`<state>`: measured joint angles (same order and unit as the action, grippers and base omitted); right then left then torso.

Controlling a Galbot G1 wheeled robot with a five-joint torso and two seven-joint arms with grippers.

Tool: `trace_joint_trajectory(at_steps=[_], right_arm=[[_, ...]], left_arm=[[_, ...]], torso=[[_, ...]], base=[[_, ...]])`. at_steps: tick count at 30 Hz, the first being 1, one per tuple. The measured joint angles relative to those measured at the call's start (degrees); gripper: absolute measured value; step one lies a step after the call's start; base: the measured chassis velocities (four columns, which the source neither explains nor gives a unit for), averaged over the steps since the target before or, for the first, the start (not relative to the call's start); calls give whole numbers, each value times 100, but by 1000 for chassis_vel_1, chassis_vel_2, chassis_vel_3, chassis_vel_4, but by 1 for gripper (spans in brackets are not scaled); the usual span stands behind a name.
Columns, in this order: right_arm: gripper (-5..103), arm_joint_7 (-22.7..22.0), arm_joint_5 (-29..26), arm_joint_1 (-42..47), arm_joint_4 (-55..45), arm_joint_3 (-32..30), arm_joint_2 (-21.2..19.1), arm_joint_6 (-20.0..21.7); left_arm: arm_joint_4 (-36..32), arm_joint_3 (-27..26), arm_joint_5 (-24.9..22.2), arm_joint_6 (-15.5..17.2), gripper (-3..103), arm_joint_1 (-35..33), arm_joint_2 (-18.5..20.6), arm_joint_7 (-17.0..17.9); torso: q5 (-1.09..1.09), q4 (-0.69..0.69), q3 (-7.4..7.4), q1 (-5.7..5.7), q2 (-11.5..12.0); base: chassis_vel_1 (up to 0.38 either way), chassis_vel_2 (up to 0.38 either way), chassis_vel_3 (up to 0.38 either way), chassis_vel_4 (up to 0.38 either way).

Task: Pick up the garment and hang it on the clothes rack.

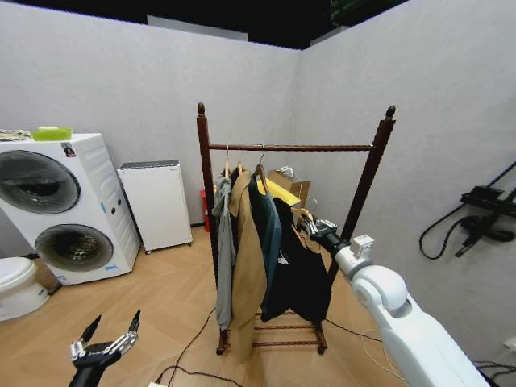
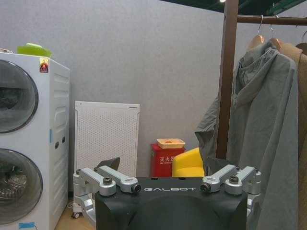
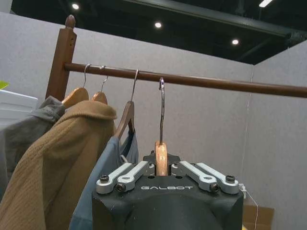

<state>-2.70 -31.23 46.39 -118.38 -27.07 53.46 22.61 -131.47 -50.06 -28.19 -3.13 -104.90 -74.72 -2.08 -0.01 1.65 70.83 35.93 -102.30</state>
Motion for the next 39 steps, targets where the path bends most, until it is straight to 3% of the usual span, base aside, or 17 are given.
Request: trace_joint_trajectory(at_steps=[17, 23, 25, 27, 31, 34, 39], right_arm=[[10, 72, 64, -232, 42, 81, 47, 15], [10, -60, -121, -637, -99, 211, -98, 262], [10, -127, -282, -919, -112, 280, -164, 471], [10, -234, -834, -1458, -22, 434, -330, 847], [10, -197, -1204, -2068, 285, 694, -534, 971], [10, -194, -1785, -3057, 779, 1266, -713, 1127], [10, -185, -2152, -3995, 1314, 1937, -757, 1342]], left_arm=[[0, 0, 0, 0, 100, 0, 0, 0], [0, 0, 0, 0, 100, 1, 0, 0], [0, 0, 0, 0, 100, 1, 0, -1], [0, 0, 0, 0, 100, 0, 0, -1], [0, 0, 0, 0, 100, -2, 0, -1], [0, 0, 0, 0, 100, -1, 0, 0], [0, 0, 0, 0, 100, 0, 0, -2]], torso=[[1, 0, 1, 4, 2], [1, 1, 2, 7, 3], [0, 3, 1, 3, 2], [0, -1, -2, -4, -1], [2, -1, -1, -5, -2], [-1, 0, -1, -4, -2], [1, -1, 1, 2, 1]], base=[[-102, 99, 106, -100], [-84, 91, 56, -54], [0, 0, 0, 0], [51, -26, -47, 39], [46, -36, -31, 54], [11, -8, -10, 21], [0, 0, 0, 0]])
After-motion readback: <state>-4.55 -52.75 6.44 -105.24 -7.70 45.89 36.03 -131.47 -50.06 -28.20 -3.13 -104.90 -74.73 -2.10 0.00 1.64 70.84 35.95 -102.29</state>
